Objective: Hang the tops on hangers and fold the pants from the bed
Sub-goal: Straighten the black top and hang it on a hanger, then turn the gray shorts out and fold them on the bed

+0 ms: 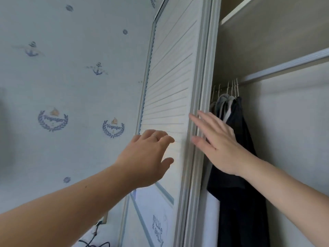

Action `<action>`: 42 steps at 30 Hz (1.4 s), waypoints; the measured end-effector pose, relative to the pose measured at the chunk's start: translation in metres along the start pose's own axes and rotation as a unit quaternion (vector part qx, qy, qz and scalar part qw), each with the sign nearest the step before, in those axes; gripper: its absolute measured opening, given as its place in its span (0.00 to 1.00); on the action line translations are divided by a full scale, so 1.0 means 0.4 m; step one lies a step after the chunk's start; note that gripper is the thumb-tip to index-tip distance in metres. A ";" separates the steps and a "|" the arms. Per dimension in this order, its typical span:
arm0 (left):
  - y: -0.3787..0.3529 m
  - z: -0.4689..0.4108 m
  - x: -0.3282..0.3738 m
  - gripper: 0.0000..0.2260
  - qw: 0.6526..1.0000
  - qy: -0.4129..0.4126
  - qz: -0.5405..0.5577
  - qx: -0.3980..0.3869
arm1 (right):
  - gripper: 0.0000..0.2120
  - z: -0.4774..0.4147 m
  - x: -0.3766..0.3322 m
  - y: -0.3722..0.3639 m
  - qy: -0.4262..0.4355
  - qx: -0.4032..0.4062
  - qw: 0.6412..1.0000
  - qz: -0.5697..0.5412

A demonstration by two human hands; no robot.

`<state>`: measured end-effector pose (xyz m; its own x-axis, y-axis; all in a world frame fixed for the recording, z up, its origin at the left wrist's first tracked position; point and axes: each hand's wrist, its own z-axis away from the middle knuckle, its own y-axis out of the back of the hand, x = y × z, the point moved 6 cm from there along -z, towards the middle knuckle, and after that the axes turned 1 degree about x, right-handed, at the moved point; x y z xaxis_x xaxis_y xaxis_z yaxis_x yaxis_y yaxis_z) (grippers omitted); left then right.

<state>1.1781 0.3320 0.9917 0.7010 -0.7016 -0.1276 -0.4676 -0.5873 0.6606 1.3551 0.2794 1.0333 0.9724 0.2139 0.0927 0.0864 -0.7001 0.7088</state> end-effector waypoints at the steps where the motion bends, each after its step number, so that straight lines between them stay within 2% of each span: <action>1: 0.016 0.051 -0.038 0.25 1.000 0.014 -0.011 -0.009 | 0.31 0.005 -0.062 -0.024 0.014 -0.014 1.000 -0.003; 5: 0.101 0.287 -0.182 0.30 0.994 0.082 -0.043 -0.061 | 0.35 0.031 -0.319 -0.118 0.065 -0.054 0.996 -0.024; 10: 0.261 0.650 -0.345 0.34 0.973 0.178 -0.086 -0.118 | 0.35 0.093 -0.686 -0.220 0.145 -0.097 0.979 -0.109; 14: 0.422 0.953 -0.434 0.33 0.944 0.253 -0.144 -0.153 | 0.35 0.153 -1.006 -0.289 0.229 -0.127 0.949 -0.173; 18: 0.587 1.257 -0.462 0.34 0.904 0.358 -0.175 -0.153 | 0.32 0.233 -1.317 -0.343 0.307 -0.166 0.903 -0.249; 25: 0.800 1.802 -0.397 0.35 0.792 0.534 -0.242 -0.170 | 0.32 0.421 -1.788 -0.443 0.402 -0.242 0.817 -0.334; 29: 0.836 2.068 -0.320 0.35 0.711 0.631 -0.252 -0.180 | 0.36 0.556 -1.999 -0.512 0.444 -0.282 0.781 -0.337; 34: 0.829 2.330 -0.271 0.37 0.612 0.741 -0.215 -0.172 | 0.38 0.689 -2.209 -0.616 0.452 -0.354 0.740 -0.351; 38: 0.820 2.485 -0.315 0.38 0.557 0.790 -0.197 -0.165 | 0.41 0.758 -2.346 -0.719 0.461 -0.403 0.710 -0.347; 42: 0.818 2.595 -0.411 0.39 0.525 0.816 -0.180 -0.162 | 0.40 0.768 -2.473 -0.813 0.460 -0.446 0.690 -0.338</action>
<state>0.3508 -0.1636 0.4610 0.3638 0.8666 0.3415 -0.2161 -0.2781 0.9359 0.4316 0.0861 0.4961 0.1915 0.9148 -0.3555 -0.1129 0.3804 0.9179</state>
